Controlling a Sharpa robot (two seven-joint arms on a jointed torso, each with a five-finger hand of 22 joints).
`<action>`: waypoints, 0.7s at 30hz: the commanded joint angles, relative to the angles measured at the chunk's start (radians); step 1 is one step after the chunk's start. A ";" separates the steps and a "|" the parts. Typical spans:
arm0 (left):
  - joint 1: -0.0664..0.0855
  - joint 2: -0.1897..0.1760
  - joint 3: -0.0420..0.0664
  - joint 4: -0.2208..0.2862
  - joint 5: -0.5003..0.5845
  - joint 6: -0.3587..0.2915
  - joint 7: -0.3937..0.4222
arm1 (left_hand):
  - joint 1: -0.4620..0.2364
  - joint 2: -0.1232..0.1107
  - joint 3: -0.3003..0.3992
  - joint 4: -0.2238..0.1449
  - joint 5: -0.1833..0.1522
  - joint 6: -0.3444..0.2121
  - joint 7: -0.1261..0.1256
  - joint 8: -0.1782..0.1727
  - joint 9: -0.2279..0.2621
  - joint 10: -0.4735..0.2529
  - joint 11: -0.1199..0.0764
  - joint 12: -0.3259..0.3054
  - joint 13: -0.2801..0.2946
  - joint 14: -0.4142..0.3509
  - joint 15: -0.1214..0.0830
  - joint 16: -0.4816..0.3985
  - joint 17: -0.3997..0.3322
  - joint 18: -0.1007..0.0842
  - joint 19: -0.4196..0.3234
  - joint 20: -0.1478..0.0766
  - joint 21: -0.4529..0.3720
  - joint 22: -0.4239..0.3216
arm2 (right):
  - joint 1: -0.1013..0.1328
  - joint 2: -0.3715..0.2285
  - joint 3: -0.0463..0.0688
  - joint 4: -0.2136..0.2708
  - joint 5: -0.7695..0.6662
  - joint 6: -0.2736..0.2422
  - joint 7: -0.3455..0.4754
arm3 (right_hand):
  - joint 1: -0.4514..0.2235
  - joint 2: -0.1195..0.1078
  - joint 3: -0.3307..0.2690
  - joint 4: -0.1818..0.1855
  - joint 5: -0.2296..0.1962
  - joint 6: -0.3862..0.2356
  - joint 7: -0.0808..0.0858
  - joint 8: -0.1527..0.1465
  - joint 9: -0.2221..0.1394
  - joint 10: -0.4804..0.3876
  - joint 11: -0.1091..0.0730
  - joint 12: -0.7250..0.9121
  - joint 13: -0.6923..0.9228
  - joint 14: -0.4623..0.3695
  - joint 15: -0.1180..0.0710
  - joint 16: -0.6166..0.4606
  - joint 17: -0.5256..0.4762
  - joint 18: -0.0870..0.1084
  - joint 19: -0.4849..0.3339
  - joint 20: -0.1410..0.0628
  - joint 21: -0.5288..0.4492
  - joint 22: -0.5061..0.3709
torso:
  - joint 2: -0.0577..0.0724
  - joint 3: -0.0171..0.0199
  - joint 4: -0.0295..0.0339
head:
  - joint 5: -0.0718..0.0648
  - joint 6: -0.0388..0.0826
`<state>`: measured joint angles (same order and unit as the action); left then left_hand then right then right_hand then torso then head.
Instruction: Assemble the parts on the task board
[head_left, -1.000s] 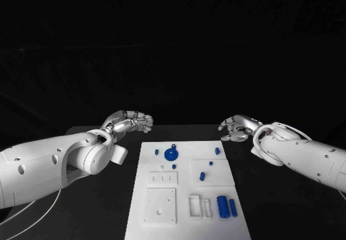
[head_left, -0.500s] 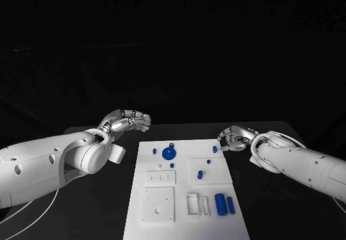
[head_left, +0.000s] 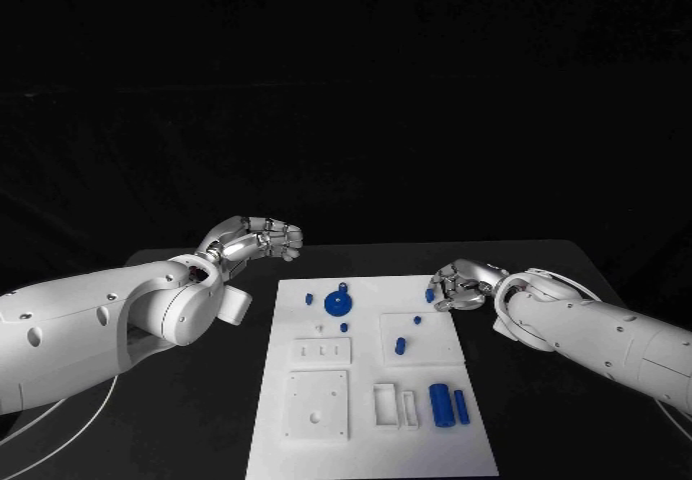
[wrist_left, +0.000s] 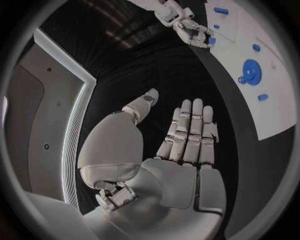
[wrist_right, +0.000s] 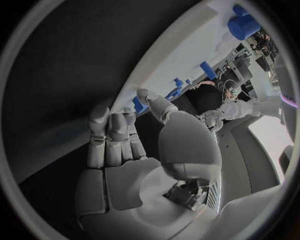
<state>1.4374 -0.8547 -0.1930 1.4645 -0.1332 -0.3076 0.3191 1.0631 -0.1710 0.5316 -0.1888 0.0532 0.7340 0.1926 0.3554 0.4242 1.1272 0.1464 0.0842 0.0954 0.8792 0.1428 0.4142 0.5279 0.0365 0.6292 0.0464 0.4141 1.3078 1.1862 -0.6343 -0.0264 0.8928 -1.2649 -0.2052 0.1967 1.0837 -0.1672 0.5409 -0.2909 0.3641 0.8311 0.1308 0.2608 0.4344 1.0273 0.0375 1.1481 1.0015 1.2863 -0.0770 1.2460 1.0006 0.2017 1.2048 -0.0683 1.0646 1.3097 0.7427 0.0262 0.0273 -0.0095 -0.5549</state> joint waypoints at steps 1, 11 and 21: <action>0.001 -0.001 0.001 0.004 -0.003 0.013 0.010 | 0.006 0.005 -0.001 -0.007 0.001 0.002 0.010 0.001 0.000 -0.003 0.005 -0.004 -0.002 0.004 -0.001 0.002 0.001 0.009 0.000 -0.004 0.005 0.016 | -0.005 0.004 -0.001 -0.001 0.000 0.028 0.012 | 0.008 0.008 -0.010 0.001 0.002 0.013 0.018 0.004 -0.001 -0.008 -0.002 0.007 0.001 -0.007 0.002 -0.007 0.002 0.060 -0.011 0.001 0.005 0.018 | 0.000 0.0001 -0.0012 | 0.002 -0.004; 0.001 -0.001 0.001 0.006 -0.005 0.013 0.007 | 0.006 0.005 -0.001 -0.007 0.001 0.001 0.010 0.001 0.000 -0.004 0.005 -0.005 -0.002 0.004 -0.001 0.002 0.001 0.009 0.000 -0.004 0.005 0.016 | -0.005 0.011 -0.001 -0.003 0.007 0.023 0.011 | -0.004 0.043 -0.014 0.005 -0.075 0.024 0.018 0.009 -0.002 -0.011 -0.002 0.009 0.002 -0.008 0.002 -0.009 0.005 0.060 -0.017 0.005 0.008 0.017 | -0.001 0.0011 -0.0004 | 0.003 -0.007; 0.001 -0.001 0.001 0.008 -0.006 0.015 0.006 | 0.006 0.006 -0.001 -0.007 0.001 0.001 0.010 0.001 -0.001 -0.004 0.005 -0.005 -0.002 0.004 -0.001 0.002 0.002 0.009 0.000 -0.004 0.005 0.015 | -0.005 0.018 -0.001 -0.005 0.007 0.011 0.007 | -0.008 0.061 0.048 0.017 -0.179 0.057 0.014 0.022 -0.003 -0.009 -0.006 0.012 -0.001 -0.006 -0.002 -0.011 0.008 0.060 -0.015 0.007 0.010 0.015 | -0.002 0.0014 -0.0023 | 0.004 -0.007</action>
<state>1.4375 -0.8563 -0.1927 1.4695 -0.1346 -0.3064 0.3183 1.0631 -0.1710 0.5316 -0.1888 0.0531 0.7340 0.1926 0.3555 0.4243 1.1272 0.1464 0.0842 0.0945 0.8792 0.1428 0.4142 0.5286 0.0364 0.6292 0.0465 0.4140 1.3076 1.1831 -0.6181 -0.0263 0.8888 -1.2562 -0.2045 0.2018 1.0756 -0.1170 0.5891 -0.2741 0.1859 0.8593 0.1183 0.2785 0.4313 1.0239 0.0339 1.1538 1.0023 1.2864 -0.0771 1.2410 1.0076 0.2020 1.1929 -0.0627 1.0687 1.3097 0.7411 0.0276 0.0258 -0.0052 -0.5620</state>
